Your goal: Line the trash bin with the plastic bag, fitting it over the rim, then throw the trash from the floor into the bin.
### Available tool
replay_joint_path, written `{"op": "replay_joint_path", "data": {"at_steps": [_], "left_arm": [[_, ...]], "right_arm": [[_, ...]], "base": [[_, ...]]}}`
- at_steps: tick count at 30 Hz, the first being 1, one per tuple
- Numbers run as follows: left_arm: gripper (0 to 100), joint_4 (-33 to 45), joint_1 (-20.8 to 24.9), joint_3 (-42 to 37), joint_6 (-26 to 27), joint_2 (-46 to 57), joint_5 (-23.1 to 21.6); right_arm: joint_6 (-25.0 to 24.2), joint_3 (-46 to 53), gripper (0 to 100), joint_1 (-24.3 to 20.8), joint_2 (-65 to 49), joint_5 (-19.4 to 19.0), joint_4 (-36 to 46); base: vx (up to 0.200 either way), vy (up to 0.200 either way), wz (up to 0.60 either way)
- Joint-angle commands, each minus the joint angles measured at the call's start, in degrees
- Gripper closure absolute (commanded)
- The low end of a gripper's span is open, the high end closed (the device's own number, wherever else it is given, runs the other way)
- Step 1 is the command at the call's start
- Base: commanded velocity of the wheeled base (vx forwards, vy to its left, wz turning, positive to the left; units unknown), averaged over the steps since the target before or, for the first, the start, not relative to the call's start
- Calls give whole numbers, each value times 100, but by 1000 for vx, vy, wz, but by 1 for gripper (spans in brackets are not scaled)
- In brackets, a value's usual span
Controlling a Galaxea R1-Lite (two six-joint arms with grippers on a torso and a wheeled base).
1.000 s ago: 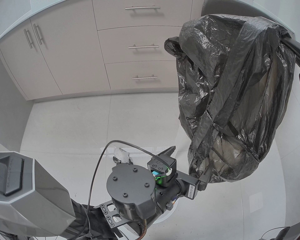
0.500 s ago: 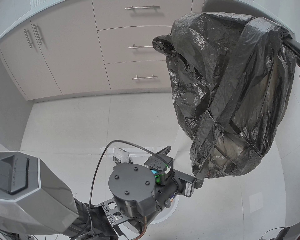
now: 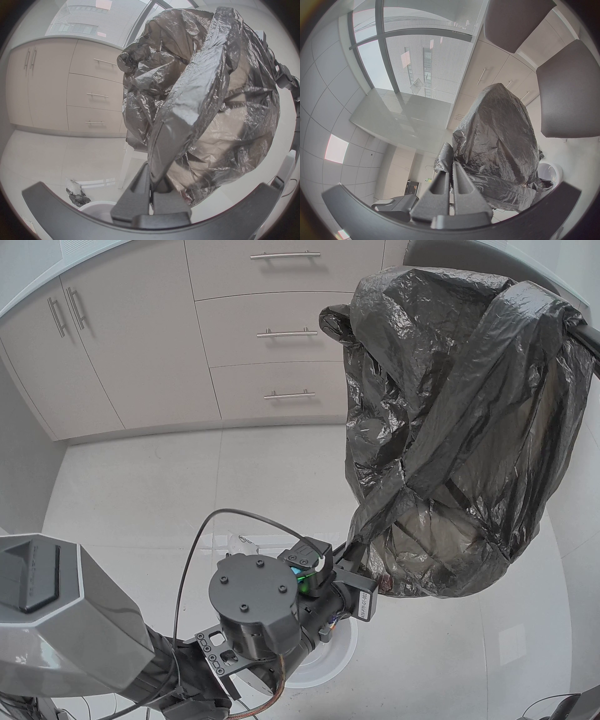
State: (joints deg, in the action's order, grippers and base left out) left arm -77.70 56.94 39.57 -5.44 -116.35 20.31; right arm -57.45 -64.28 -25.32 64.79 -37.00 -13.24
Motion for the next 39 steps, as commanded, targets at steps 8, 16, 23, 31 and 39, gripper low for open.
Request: {"op": "replay_joint_path", "data": {"at_steps": [8,16,23,31,39], "left_arm": [[100,177,414,-591,-54,1685,-1],[100,1460,221,-1004,-1364,3399,-159],[100,2180,-931,-1312,-2972,4357,-2216],[100,2189,-1607,-1531,-3763,4428,-3209],[100,2198,-1607,-1566,-4167,4366,-3675]], "right_arm": [[252,478,100,62,-107,0,41],[753,566,100,62,-19,0,858],[1412,592,100,53,-2,-9,2159],[1667,1128,100,-26,-160,-36,2502],[1667,1568,100,-333,-116,-159,2607]], "base": [[0,0,0],[0,0,0],[0,0,0],[0,0,0],[0,0,0]]}}
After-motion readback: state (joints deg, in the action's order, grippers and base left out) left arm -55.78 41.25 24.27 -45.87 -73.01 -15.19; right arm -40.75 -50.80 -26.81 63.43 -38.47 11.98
